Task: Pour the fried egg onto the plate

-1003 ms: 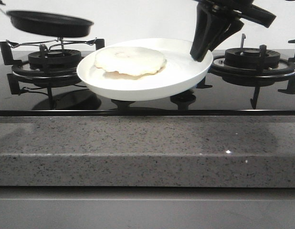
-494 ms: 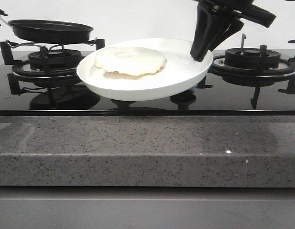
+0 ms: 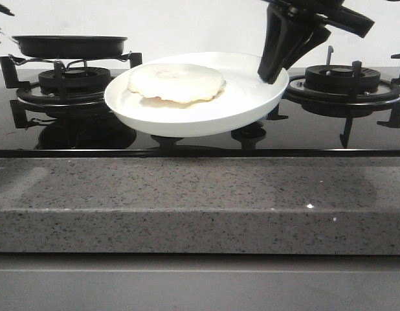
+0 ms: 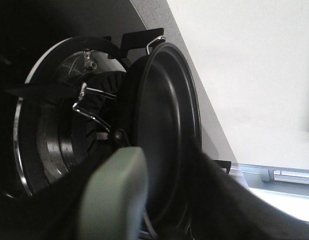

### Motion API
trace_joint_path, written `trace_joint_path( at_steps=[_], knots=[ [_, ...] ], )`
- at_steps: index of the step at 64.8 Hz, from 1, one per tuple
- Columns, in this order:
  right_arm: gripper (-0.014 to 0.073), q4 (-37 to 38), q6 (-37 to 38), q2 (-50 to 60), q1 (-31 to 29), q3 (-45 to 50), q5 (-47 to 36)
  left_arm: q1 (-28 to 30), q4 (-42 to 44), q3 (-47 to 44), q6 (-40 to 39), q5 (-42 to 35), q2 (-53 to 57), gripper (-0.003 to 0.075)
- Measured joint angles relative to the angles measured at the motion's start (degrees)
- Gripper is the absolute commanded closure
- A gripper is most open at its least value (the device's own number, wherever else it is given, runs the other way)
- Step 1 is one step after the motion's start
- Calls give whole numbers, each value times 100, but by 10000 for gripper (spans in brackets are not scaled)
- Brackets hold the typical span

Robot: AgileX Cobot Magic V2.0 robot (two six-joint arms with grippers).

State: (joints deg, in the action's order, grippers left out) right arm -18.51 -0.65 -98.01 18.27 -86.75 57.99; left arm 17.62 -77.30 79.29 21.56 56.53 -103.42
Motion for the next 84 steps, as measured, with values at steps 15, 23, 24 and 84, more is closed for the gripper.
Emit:
trace_joint_path(
  at_steps=[15, 23, 24, 84],
  knots=[
    [660, 0, 0, 0, 0, 0, 0, 148, 113, 0, 9, 153, 0, 257],
    [660, 0, 0, 0, 0, 0, 0, 390, 439, 0, 9, 262, 0, 257],
    [660, 0, 0, 0, 0, 0, 0, 424, 484, 0, 9, 274, 0, 257],
    [660, 0, 0, 0, 0, 0, 0, -1836, 6248, -57, -1503, 294, 3510, 258]
  ],
)
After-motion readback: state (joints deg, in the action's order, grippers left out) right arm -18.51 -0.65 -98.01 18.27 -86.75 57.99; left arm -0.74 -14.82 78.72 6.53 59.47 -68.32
